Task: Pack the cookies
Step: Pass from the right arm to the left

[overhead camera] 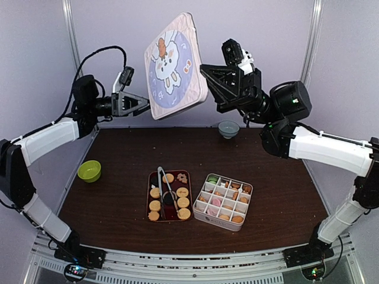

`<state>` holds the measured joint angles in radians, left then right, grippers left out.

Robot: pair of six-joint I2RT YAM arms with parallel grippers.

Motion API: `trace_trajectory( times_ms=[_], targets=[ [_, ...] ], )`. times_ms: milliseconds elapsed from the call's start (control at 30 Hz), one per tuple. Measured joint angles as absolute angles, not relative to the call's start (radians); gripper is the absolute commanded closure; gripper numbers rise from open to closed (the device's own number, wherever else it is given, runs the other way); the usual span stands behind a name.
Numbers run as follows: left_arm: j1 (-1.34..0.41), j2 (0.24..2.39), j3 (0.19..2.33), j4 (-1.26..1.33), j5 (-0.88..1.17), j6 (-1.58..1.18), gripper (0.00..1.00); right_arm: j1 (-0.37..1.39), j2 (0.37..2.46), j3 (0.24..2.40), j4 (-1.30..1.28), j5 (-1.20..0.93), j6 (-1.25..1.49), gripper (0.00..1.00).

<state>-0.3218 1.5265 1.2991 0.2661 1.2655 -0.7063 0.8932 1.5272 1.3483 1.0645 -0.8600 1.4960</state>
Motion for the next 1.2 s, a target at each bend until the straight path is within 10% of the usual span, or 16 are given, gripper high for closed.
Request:
trace_trajectory(
  times_ms=[167,367,733,1000,1200],
  targets=[
    [-0.321,1.577,1.261,1.030,1.267,-1.351,0.02,0.911,1.594,1.379,1.196,-0.855,1.575,1.00],
    [-0.323,1.554,1.230,1.374,1.272,-1.621,0.02,0.914,1.633,1.382,1.261,-0.846,1.623,1.00],
    [-0.374,1.533,1.217,1.472,1.279,-1.727,0.10,0.915,1.739,1.467,1.395,-0.809,1.715,1.00],
    [-0.374,1.518,1.209,1.477,1.283,-1.743,0.48,0.920,1.803,1.472,1.424,-0.802,1.767,1.00],
    [-0.374,1.517,1.205,1.481,1.287,-1.749,0.60,0.921,1.803,1.470,1.435,-0.804,1.769,1.00]
  ],
)
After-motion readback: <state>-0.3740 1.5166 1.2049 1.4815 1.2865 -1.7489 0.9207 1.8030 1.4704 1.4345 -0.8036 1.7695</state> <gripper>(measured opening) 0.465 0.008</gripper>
